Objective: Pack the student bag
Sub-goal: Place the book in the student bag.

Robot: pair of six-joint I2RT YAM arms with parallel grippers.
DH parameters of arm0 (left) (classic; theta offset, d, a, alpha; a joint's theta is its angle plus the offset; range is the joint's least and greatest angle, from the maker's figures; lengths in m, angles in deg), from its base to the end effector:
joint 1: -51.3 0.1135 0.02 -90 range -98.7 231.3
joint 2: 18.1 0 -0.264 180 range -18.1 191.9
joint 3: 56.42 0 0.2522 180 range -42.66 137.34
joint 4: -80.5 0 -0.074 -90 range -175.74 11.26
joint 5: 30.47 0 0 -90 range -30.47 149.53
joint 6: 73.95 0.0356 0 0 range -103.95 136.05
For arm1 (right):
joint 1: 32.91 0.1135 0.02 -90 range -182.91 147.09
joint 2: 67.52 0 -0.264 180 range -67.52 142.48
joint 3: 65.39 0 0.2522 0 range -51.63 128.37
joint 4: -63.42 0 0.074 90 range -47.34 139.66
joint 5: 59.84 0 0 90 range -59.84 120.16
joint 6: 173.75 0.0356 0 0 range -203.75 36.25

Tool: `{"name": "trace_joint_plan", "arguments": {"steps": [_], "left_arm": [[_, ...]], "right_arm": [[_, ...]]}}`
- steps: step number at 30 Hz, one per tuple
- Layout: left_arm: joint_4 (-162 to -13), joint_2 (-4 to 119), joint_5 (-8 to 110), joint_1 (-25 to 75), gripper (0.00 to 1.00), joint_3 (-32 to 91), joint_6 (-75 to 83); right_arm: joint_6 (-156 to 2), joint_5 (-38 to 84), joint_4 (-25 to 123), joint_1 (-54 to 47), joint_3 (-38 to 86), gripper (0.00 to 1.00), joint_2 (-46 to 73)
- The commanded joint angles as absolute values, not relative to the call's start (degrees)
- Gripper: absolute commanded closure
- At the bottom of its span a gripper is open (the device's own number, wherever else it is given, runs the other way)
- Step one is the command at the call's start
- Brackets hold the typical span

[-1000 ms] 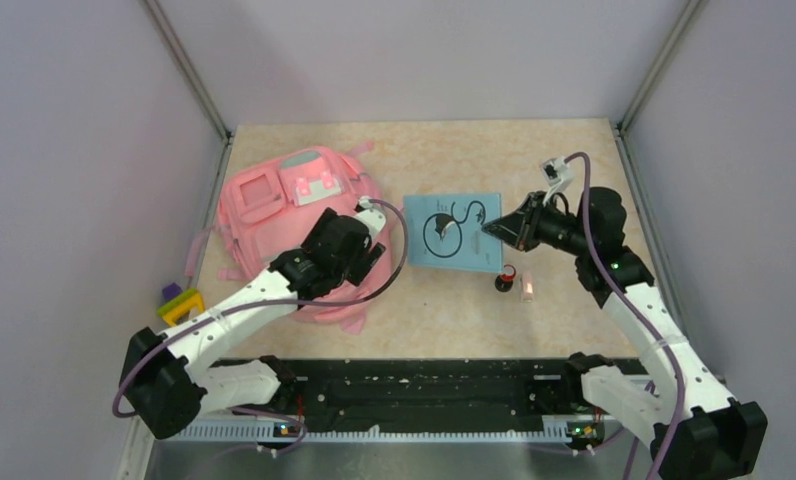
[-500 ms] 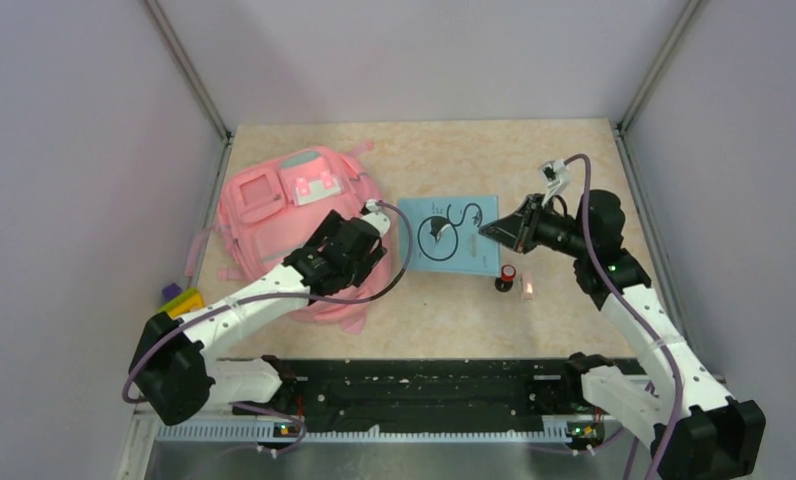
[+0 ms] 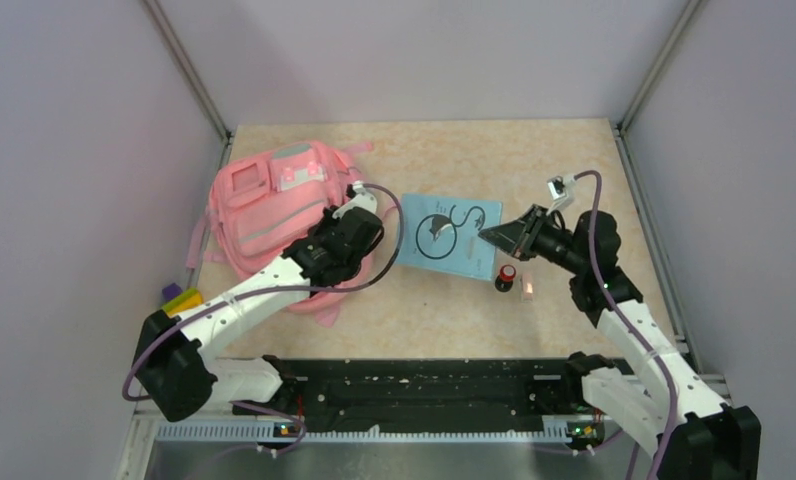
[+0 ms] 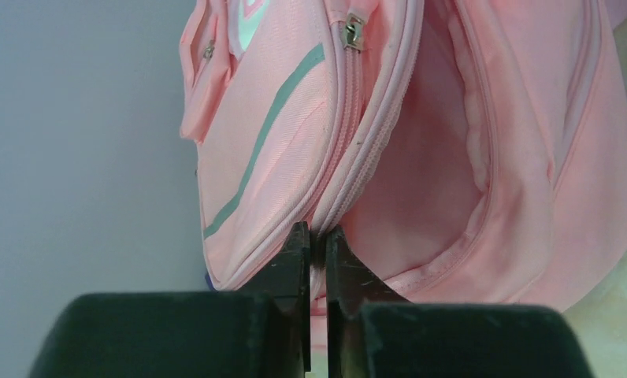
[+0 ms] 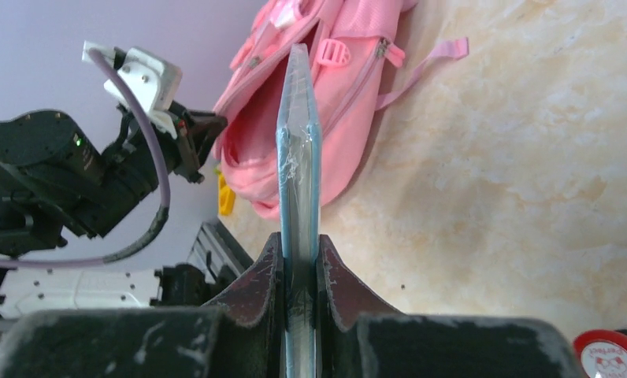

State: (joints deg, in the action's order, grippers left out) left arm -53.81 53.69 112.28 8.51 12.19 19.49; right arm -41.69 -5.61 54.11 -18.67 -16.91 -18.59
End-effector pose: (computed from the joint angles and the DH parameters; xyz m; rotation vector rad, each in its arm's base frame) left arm 0.2043 -0.1505 0.2783 0.4622 2.0717 0.7108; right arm 0.1889 0.0694 0.2931 -0.0428 1.8813 1.2386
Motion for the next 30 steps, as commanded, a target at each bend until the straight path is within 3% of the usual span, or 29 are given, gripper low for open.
{"name": "trace_joint_plan", "arguments": {"steps": [1, 9, 20, 30], "left_arm": [[-55.9, 51.5, 119.3, 9.5, 1.0, 16.8, 21.9], [-61.5, 48.0, 103.4, 9.4, 1.0, 24.5, 26.6], [-57.1, 54.6, 86.7, 7.4, 1.0, 37.6, 20.6], [-58.1, 55.3, 77.3, 7.3, 1.0, 37.1, 18.3]], "right_arm": [[-31.8, -0.5, 65.9, -16.1, -17.7, 1.0, -21.7], [-25.4, 9.4, 72.2, -5.4, -19.7, 1.0, -19.3], [-20.5, 17.1, 80.4, 2.9, -18.6, 1.0, -9.5], [-19.8, 25.8, 89.5, 8.7, -14.9, 1.0, 4.2]]}}
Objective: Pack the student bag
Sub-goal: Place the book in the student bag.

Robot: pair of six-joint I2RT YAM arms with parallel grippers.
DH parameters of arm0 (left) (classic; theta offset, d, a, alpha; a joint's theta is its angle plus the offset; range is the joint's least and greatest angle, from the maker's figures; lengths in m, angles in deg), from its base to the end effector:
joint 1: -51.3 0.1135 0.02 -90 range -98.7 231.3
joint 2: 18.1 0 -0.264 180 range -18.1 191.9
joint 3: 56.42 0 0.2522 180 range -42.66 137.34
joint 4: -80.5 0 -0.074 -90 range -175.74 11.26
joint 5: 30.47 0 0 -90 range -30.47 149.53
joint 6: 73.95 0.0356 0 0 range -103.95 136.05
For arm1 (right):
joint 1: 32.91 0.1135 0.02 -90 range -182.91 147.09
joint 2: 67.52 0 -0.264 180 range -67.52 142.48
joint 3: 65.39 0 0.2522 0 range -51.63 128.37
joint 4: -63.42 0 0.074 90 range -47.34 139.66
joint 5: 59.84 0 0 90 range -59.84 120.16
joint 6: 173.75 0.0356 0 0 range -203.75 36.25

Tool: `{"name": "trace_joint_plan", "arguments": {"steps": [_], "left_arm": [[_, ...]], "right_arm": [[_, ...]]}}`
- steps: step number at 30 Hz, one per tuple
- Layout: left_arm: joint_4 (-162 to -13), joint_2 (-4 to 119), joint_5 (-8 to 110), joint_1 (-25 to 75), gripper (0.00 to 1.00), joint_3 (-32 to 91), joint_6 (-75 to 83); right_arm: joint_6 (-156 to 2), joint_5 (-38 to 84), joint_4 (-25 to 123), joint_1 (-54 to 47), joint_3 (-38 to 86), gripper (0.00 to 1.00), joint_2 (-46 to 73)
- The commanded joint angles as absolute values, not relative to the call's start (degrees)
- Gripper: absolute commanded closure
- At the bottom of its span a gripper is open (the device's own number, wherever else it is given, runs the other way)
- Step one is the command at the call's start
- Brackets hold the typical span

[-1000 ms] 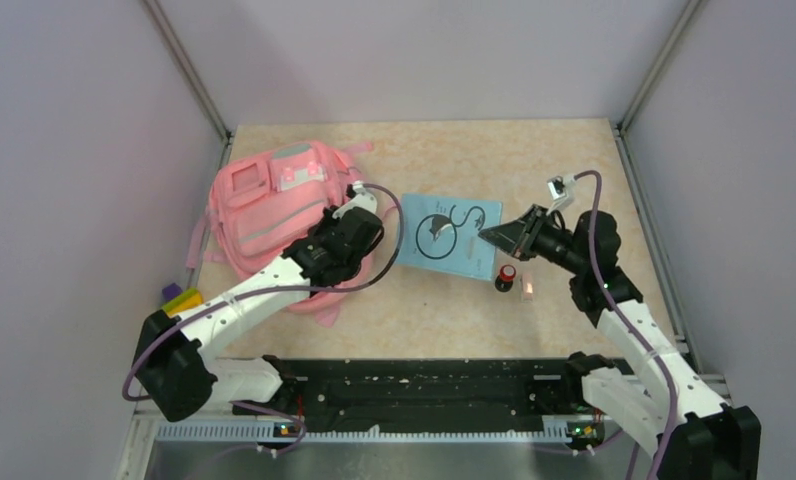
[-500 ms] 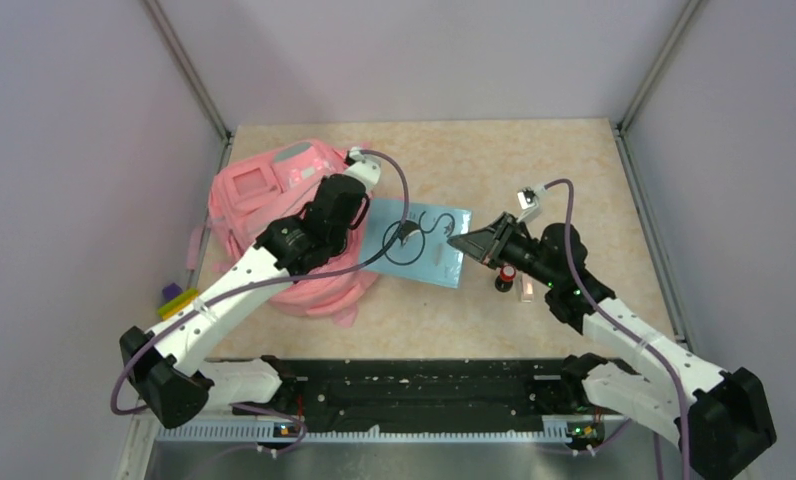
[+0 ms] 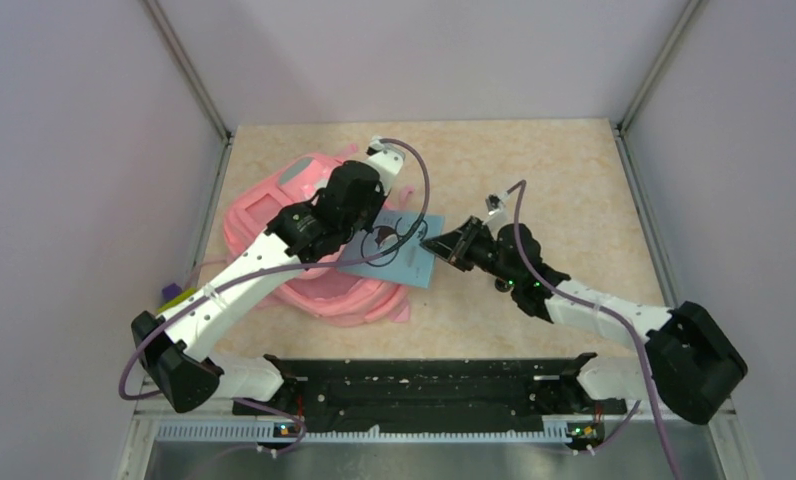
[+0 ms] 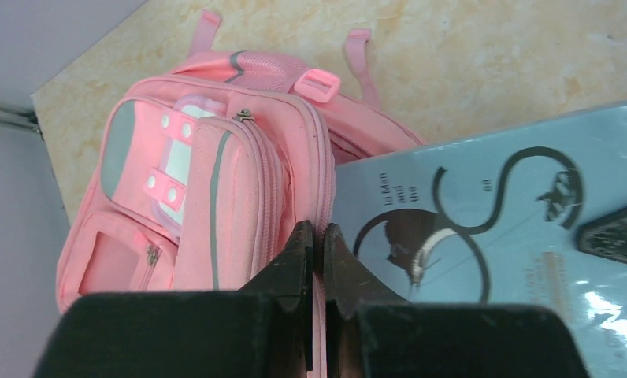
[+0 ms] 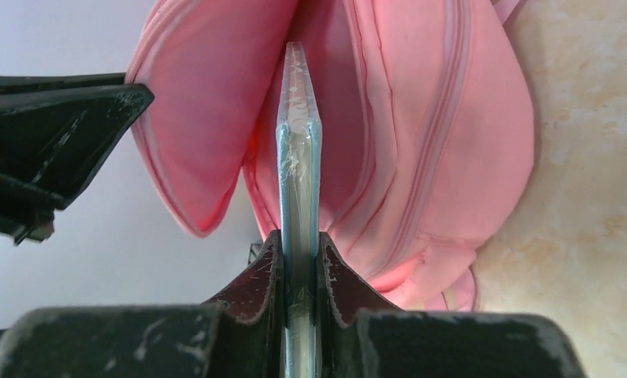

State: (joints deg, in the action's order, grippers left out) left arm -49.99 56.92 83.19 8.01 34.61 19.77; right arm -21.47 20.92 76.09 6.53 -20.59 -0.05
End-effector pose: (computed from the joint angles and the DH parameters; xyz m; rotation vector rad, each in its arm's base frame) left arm 0.2158 -0.1837 0.3792 0.6172 2.0083 0.0318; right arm 0.1964 0.1690 0.2412 0.2593 1.9590 1.3837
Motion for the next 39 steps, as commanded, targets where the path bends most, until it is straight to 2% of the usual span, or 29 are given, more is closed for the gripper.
{"name": "trace_joint_plan", "arguments": {"steps": [1, 8, 13, 20, 24, 27, 32, 36, 39], "left_arm": [[-58.5, 55.1, 76.4, 7.3, 1.0, 36.4, 18.1], [-59.4, 54.9, 69.9, 7.3, 1.0, 35.0, 16.3], [-59.4, 53.4, 69.9, 7.4, 1.0, 34.0, 16.3], [-59.6, 52.9, 64.7, 7.4, 1.0, 33.8, 12.9], [-59.4, 53.4, 64.4, 7.4, 1.0, 33.5, 12.7], [-59.3, 53.1, 65.9, 7.5, 1.0, 33.2, 12.8], [-59.0, 52.8, 65.8, 8.2, 1.0, 33.2, 12.7], [-58.1, 54.0, 65.0, 9.1, 1.0, 33.9, 12.0], [-57.8, 54.1, 64.8, 9.8, 1.0, 34.2, 11.6]], "right_arm": [[-19.9, 26.4, 90.6, 9.3, -13.6, 1.0, 6.4], [-20.8, 34.2, 97.2, 15.8, -5.2, 1.0, 23.8], [-21.5, 37.4, 102.0, 17.5, 1.5, 1.0, 35.0], [-24.6, 39.8, 102.5, 19.7, 14.5, 0.9, 48.2], [-24.8, 40.3, 102.0, 20.0, 20.1, 0.79, 53.3], [-27.2, 41.5, 104.5, 20.1, 16.8, 0.65, 51.2], [-31.8, 43.1, 112.4, 20.1, 3.5, 0.35, 41.9], [-33.8, 41.3, 112.4, 20.2, -5.4, 0.24, 33.9], [-34.1, 42.2, 113.0, 20.3, -13.2, 0.23, 27.0]]}}
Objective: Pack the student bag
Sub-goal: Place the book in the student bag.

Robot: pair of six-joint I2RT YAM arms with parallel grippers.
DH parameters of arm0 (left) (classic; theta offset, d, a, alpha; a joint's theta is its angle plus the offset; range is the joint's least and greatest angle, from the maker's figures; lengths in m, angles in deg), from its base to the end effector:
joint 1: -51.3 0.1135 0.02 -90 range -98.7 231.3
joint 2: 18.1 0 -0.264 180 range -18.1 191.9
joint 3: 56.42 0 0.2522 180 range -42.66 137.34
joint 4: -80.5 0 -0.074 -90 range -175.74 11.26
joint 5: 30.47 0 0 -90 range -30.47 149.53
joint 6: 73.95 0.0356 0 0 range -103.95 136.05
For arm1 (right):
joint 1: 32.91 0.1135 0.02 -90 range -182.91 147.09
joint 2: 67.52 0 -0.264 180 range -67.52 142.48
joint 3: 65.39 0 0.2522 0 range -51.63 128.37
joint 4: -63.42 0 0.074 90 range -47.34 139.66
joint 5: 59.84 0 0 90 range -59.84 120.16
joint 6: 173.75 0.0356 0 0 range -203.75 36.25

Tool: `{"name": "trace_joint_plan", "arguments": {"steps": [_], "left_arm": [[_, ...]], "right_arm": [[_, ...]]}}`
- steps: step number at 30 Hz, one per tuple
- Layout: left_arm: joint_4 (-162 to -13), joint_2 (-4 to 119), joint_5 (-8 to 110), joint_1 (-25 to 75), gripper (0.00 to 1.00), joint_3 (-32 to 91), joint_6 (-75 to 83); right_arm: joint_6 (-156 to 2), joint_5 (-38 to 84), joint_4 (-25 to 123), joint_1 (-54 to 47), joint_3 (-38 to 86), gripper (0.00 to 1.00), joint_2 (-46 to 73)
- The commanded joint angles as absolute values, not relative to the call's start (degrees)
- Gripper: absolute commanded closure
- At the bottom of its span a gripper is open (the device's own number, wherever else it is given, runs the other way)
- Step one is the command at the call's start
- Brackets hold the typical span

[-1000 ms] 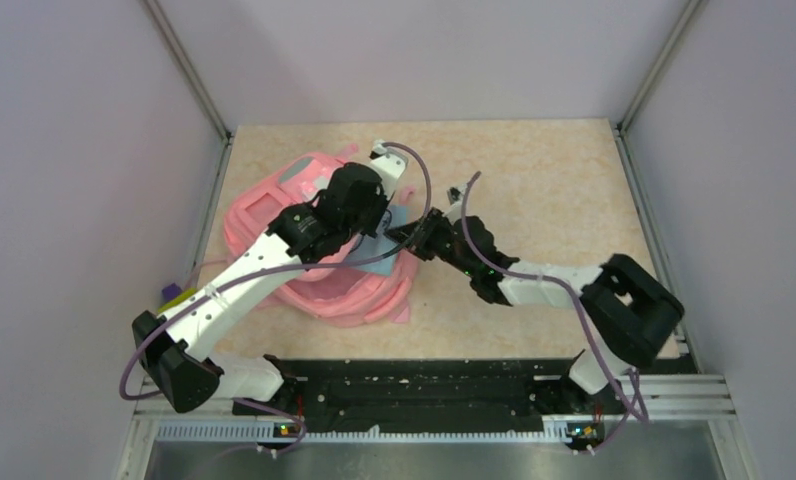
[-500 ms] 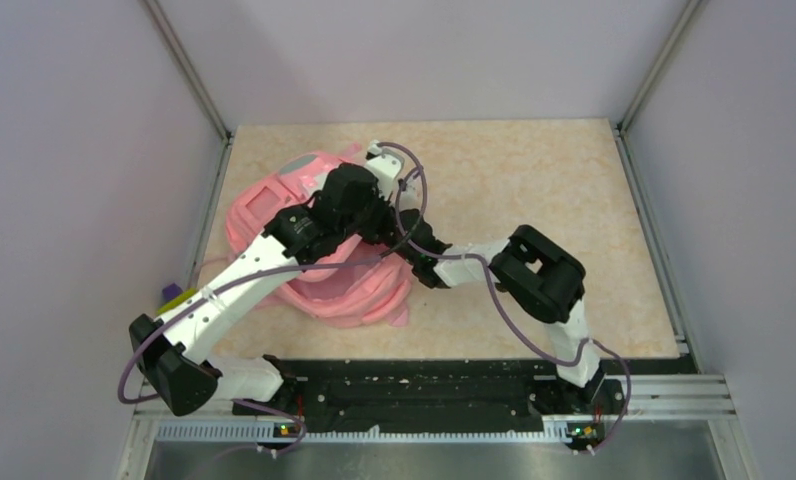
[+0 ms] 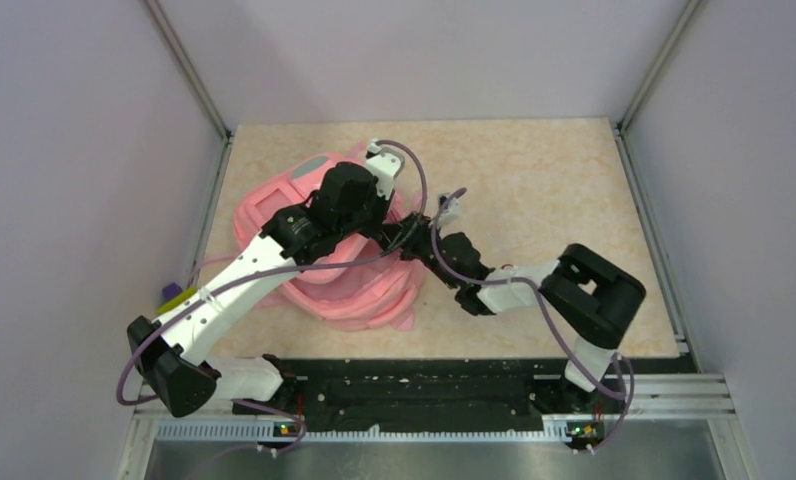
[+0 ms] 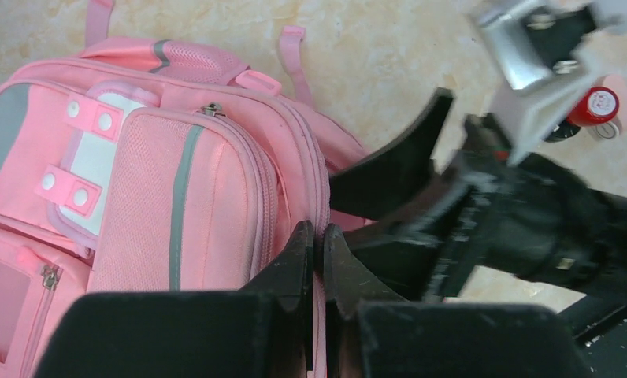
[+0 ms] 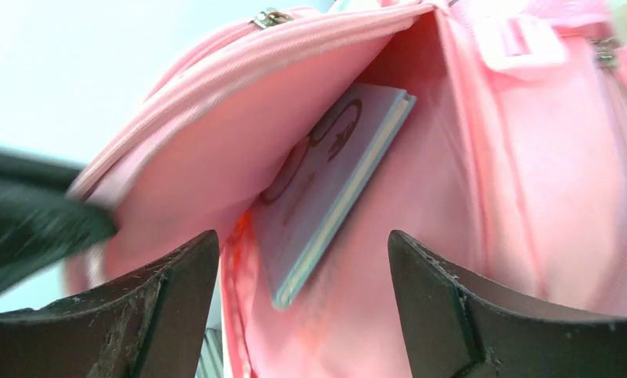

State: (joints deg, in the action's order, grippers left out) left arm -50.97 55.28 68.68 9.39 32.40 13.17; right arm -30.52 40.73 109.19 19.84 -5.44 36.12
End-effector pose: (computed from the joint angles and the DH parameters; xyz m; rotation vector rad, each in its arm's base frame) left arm 0.2114 -0.1822 0.3740 0.6308 2.0592 -0.2851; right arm 0.2313 0.2934 0.1998 0.1686 1.6838 1.3010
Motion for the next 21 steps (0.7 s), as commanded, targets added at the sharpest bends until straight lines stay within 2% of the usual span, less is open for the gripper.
{"name": "trace_joint_plan", "arguments": {"steps": [1, 5, 9, 13, 17, 20, 21], "left_arm": [[-57.8, 54.1, 64.9, 9.9, 1.0, 34.2, 11.6], [-57.5, 54.4, 64.9, 10.2, 1.0, 34.4, 11.7], [-57.3, 55.3, 64.4, 10.2, 1.0, 34.6, 12.6], [-56.9, 56.2, 64.3, 10.3, 1.0, 34.8, 13.1], [-57.1, 56.6, 63.3, 10.2, 1.0, 34.6, 13.5], [-58.1, 57.5, 62.4, 10.3, 1.0, 34.3, 14.9], [-58.5, 58.2, 61.9, 10.2, 1.0, 34.2, 15.5]], "right_arm": [[-35.0, 42.2, 112.6, 20.3, -15.4, 0.23, 24.5], [-40.1, 42.3, 100.7, 20.3, -19.6, 0.23, 14.1], [-43.2, 45.5, 87.3, 20.3, -19.8, 0.24, 8.9], [-43.8, 43.5, 81.7, 20.2, -18.3, 0.24, 10.4], [-44.0, 38.9, 78.0, 20.1, -13.4, 0.25, 17.2], [-45.1, 34.0, 80.0, 19.4, -10.9, 0.34, 21.2], [-45.6, 32.2, 80.8, 18.9, -10.4, 0.45, 22.1]]}}
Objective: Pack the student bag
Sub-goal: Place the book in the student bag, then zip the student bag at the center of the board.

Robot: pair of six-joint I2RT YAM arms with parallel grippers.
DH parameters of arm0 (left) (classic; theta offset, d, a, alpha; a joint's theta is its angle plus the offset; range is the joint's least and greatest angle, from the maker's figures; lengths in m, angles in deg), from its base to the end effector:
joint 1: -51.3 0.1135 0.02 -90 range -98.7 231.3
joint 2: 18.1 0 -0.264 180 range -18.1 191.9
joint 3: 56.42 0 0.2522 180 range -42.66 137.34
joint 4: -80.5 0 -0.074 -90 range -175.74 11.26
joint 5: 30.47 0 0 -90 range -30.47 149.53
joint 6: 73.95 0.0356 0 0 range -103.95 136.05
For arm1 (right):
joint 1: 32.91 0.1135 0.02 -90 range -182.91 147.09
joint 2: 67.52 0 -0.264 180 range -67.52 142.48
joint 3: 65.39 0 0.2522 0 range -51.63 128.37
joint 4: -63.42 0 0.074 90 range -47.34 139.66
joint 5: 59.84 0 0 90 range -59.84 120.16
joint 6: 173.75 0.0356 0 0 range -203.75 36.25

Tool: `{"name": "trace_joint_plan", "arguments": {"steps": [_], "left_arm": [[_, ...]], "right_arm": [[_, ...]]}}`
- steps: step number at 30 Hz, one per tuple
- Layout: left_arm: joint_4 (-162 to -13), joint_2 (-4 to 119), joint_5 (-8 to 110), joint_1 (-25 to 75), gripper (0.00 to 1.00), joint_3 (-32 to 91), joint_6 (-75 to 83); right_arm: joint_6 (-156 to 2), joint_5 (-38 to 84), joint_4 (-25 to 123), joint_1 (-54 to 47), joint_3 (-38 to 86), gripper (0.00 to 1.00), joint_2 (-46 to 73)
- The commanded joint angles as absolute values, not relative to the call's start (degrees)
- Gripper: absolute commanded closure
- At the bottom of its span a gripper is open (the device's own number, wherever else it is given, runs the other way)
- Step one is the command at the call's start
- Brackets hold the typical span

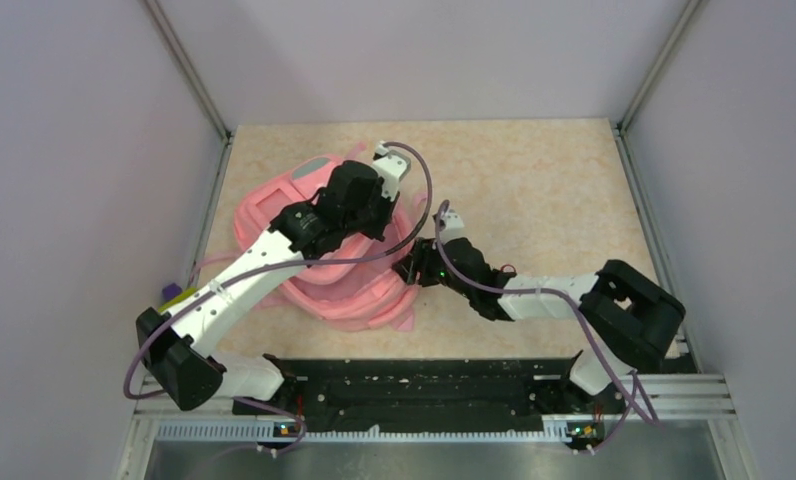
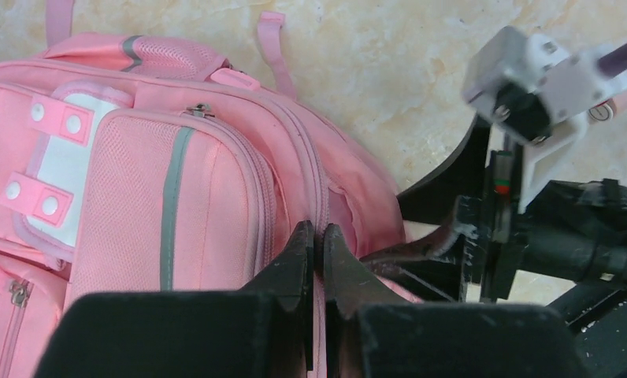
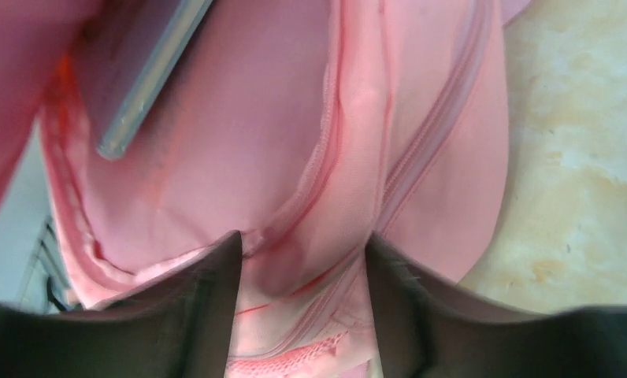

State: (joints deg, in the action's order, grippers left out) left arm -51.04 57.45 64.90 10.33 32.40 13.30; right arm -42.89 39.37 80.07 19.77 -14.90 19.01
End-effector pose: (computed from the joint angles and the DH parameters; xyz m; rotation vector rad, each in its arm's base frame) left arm 0.2204 -0.1870 0.3640 0.6698 2.0967 -0.3290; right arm 0.1930 0.2438 0.1924 -0.0933 2.0194 0.9301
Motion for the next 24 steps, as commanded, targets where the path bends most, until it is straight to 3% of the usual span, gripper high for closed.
{"name": "trace_joint_plan", "arguments": {"steps": [1, 3, 5, 10, 12, 15, 18, 24], "left_arm": [[-58.7, 59.0, 61.3, 10.2, 1.0, 34.4, 15.6], [-58.3, 61.0, 58.9, 10.2, 1.0, 35.2, 17.3], [-58.2, 62.7, 56.1, 10.1, 1.0, 36.4, 17.4], [-59.6, 64.5, 51.6, 9.5, 1.0, 38.7, 13.5], [-60.3, 64.6, 52.9, 8.5, 0.77, 38.4, 12.4], [-62.9, 63.1, 56.5, 7.1, 0.22, 35.2, 9.5], [-66.0, 58.1, 58.9, 7.0, 0.09, 28.3, 5.3], [-65.1, 40.6, 66.5, 7.2, 0.05, 10.2, -2.4]], "right_arm": [[-45.8, 31.3, 80.8, 18.3, -9.9, 0.59, 22.7], [-46.0, 30.5, 80.3, 16.4, -9.4, 0.82, 23.0], [-45.5, 28.6, 78.6, 13.2, -9.4, 0.99, 22.4], [-49.4, 24.4, 73.8, 2.7, -8.2, 1.0, 20.4], [-52.4, 23.2, 70.4, -1.1, -5.6, 1.0, 21.2], [-54.1, 17.7, 68.8, -6.6, -1.3, 1.0, 24.2], [-54.4, 11.4, 67.7, -10.7, 3.0, 1.0, 28.2], [-55.8, 5.8, 64.4, -12.9, 9.5, 1.0, 32.8]]}}
